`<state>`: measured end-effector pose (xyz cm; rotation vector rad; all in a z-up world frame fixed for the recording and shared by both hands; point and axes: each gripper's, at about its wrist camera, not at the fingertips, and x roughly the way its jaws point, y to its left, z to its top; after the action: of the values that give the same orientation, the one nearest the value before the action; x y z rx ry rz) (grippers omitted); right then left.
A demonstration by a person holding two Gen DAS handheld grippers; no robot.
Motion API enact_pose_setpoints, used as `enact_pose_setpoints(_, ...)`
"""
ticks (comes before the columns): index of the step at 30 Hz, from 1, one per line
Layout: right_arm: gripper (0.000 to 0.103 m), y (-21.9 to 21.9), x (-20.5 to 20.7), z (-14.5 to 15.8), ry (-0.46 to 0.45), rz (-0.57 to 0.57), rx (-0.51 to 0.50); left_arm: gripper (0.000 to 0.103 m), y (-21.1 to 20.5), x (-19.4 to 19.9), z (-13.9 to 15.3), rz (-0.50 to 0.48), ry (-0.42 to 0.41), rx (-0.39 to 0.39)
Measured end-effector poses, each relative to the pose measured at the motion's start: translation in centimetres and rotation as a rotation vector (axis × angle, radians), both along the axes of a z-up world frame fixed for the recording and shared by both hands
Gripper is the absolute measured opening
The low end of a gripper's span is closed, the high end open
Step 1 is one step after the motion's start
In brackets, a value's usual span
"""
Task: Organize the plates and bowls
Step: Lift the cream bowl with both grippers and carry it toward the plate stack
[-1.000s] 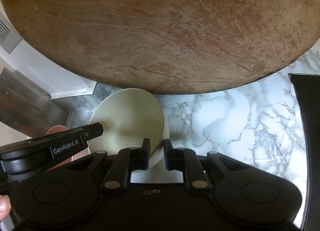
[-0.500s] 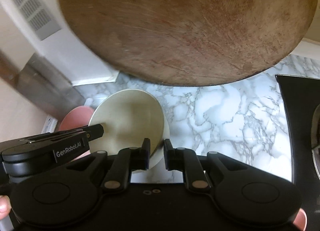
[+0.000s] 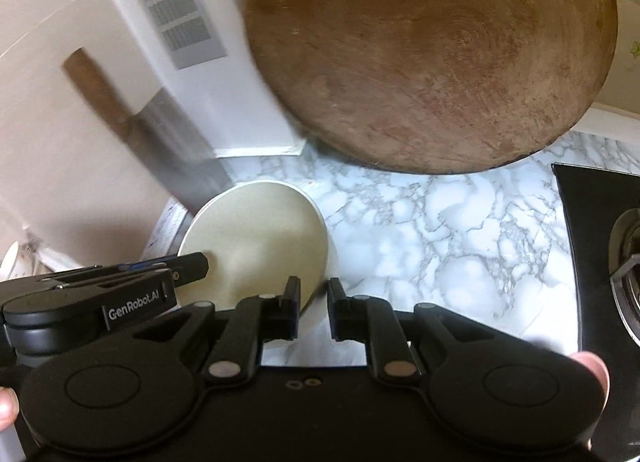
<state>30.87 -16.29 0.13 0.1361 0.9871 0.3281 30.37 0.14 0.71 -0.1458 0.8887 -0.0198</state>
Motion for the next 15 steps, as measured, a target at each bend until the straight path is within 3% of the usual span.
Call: enact_pose_setpoints(15,0.014,1.1,-7.3,0.8,0.002,0.053,-0.003,0.010,1.5,-8.5,0.9,0.014,-0.002,-0.002)
